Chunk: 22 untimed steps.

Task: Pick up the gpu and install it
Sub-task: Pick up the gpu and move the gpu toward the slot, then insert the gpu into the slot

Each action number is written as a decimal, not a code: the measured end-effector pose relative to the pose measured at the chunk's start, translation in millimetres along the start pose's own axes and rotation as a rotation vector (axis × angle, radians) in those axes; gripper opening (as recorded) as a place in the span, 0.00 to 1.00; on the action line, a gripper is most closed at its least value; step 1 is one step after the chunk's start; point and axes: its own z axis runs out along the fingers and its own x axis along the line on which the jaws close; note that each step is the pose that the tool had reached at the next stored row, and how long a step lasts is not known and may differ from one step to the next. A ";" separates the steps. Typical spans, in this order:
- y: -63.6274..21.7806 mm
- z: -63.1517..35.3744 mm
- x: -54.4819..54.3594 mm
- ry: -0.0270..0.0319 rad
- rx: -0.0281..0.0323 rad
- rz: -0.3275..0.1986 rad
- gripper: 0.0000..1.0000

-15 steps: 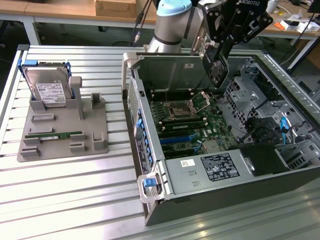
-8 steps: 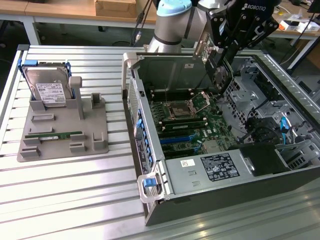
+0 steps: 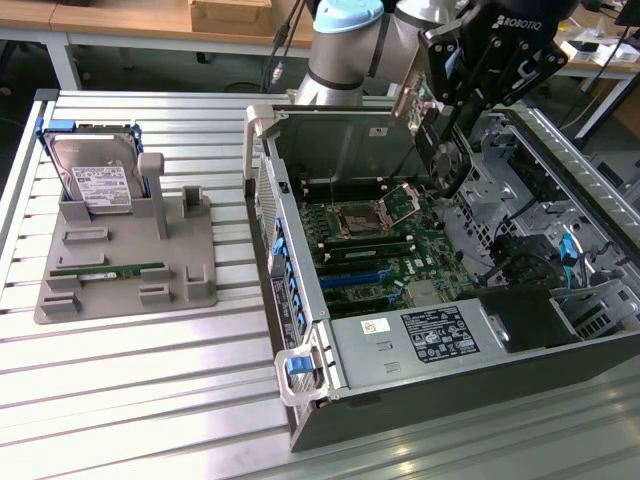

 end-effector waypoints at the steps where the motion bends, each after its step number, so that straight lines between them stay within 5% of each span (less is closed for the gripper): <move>1: 0.0 -0.1 0.0 0.0001 0.0002 0.000 0.26; 10: -0.1 0.0 0.0 0.0002 0.0000 -0.006 0.26; 16: -0.1 0.0 0.0 0.0076 -0.0045 -0.184 0.26; 22: -0.1 0.0 0.0 0.0123 -0.0072 -0.299 0.26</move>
